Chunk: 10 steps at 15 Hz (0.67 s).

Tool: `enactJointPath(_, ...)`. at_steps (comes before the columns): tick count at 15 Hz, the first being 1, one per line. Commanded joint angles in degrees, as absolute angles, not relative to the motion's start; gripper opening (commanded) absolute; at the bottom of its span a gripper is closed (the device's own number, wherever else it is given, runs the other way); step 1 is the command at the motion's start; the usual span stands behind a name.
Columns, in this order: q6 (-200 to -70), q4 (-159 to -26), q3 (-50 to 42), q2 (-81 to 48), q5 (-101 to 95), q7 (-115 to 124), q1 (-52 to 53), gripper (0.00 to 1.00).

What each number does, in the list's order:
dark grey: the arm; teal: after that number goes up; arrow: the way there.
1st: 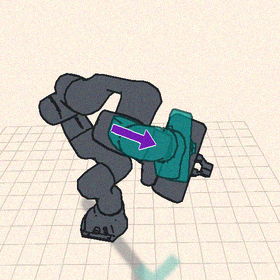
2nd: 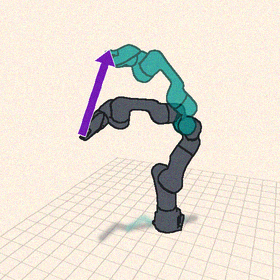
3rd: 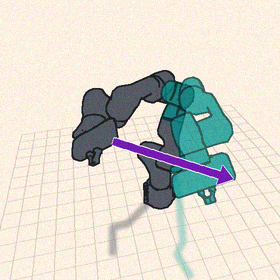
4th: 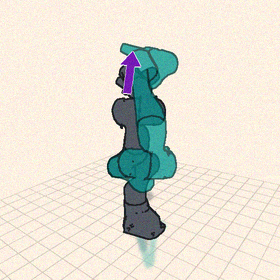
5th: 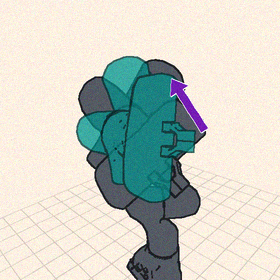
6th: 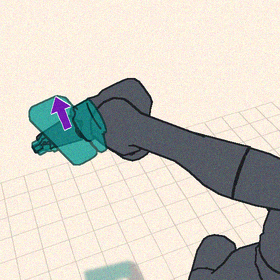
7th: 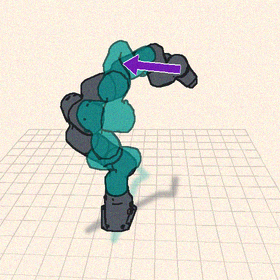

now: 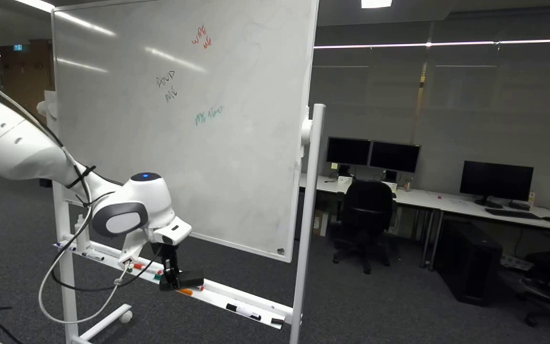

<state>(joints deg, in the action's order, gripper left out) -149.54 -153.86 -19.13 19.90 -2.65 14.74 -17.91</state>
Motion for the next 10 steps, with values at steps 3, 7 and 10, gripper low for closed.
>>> enactJointPath(3, -145.3, -160.6, -12.8, 40.5, -3.2, 6.7, -18.8, 0.31)
enactJointPath(7, -139.3, -158.8, -7.7, 52.0, -1.8, 5.4, -15.1, 0.31)
enactJointPath(10, -139.3, -160.0, -4.0, 60.3, -0.7, 6.1, -10.6, 0.31)
